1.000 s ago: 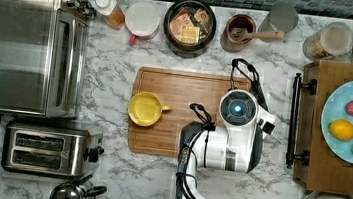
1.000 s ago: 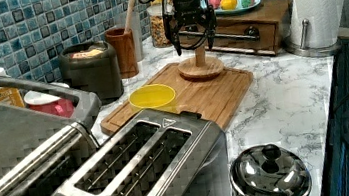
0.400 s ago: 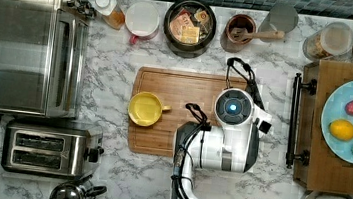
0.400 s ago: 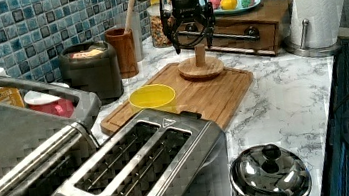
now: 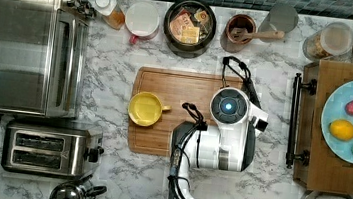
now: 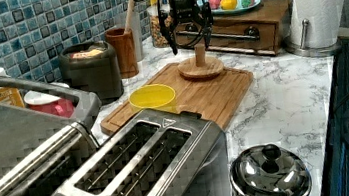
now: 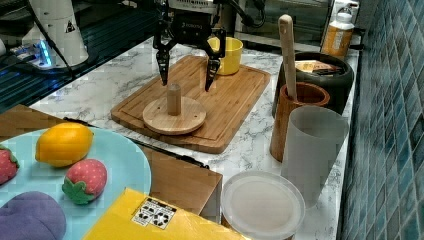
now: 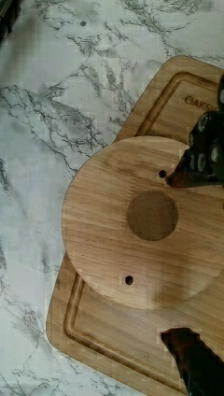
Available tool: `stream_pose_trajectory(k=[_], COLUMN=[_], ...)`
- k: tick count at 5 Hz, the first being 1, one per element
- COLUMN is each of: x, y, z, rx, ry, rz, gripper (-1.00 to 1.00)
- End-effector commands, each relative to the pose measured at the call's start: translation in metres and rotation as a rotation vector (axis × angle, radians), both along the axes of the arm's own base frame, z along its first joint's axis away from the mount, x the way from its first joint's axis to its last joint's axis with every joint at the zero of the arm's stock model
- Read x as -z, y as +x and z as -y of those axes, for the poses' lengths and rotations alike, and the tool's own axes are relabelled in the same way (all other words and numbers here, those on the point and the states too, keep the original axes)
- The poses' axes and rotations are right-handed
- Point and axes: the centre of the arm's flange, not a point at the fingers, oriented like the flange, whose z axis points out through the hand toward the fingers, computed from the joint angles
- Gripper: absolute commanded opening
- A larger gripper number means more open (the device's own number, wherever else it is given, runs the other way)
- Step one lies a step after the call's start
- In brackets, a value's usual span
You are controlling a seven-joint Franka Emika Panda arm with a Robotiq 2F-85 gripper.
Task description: Place the lid on the board.
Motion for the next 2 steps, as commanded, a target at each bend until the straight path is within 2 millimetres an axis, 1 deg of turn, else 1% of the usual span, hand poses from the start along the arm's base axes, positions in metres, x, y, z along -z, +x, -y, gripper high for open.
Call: stream_pose_trajectory(k=[1, 2], x=[-0.0309, -0.0308], y=[0.0126, 0.0125], z=[0.0012, 0.0012], rx=[0.0, 0.0], ry=[-0.001, -0.001], rz=[0.076, 0.076], gripper=[1.0, 1.0])
